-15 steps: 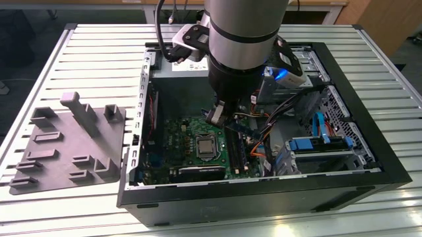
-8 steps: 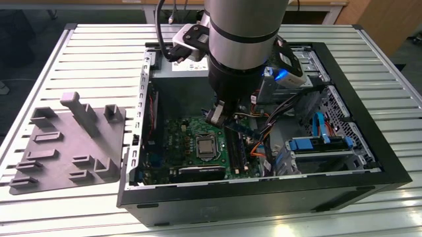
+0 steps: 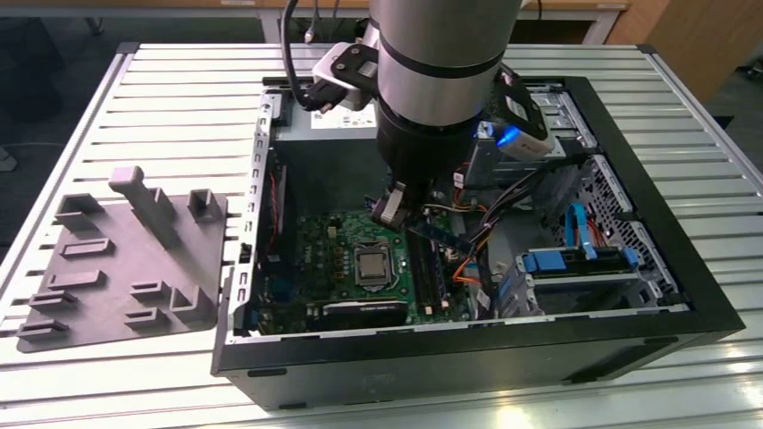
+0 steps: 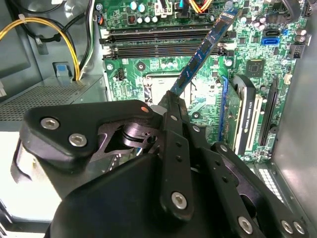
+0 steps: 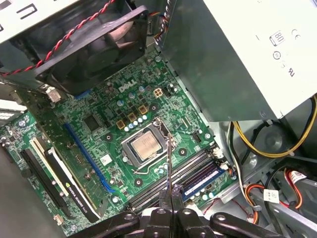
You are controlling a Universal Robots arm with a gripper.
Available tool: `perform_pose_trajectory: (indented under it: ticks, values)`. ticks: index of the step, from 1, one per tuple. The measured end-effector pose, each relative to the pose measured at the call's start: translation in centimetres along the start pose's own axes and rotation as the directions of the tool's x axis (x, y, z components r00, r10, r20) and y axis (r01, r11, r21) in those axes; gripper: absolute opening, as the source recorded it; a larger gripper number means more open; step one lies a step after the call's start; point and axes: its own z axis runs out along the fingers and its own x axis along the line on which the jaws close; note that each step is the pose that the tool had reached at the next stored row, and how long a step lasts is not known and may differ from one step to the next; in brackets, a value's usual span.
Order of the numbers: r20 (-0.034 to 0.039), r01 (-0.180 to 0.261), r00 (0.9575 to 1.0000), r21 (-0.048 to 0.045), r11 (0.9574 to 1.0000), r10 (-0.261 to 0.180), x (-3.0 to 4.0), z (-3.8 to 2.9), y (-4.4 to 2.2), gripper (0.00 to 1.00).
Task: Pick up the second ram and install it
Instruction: 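Insert the second ram into the second slot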
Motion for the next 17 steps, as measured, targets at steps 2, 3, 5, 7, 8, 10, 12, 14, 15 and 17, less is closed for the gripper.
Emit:
perform_pose_trajectory:
  ticks: [2,3,5,7,8,10,12,14,15,17]
  values:
    - [0.0,-0.001,1.0,0.0002,1.0,0.001,0.0,0.0,0.0,0.11]
    - [0.0001,-0.003,1.0,0.0003,1.0,0.003,0.0,0.0,0.0,0.11]
    - [0.0002,-0.007,1.0,0.0007,1.0,0.007,0.0,0.0,0.0,0.11]
    - [0.0004,-0.012,0.9999,0.0013,0.9999,0.012,0.0,0.0,0.0,0.11]
    - [0.0005,-0.014,0.9999,0.0016,0.9999,0.014,0.0,0.0,0.0,0.11]
    - [0.0008,-0.02,0.9998,0.0022,0.9998,0.02,0.0,0.0,0.0,0.11]
    - [0.0012,-0.03,0.9995,0.0032,0.9995,0.03,0.0,0.0,0.0,0.11]
    - [0.0014,-0.035,0.9994,0.0037,0.9994,0.035,0.0,0.0,0.0,0.11]
    - [0.0015,-0.038,0.9993,0.004,0.9993,0.038,0.0,0.0,0.0,0.11]
    - [0.0019,-0.043,0.9991,0.0045,0.9991,0.043,0.0,0.0,0.0,0.11]
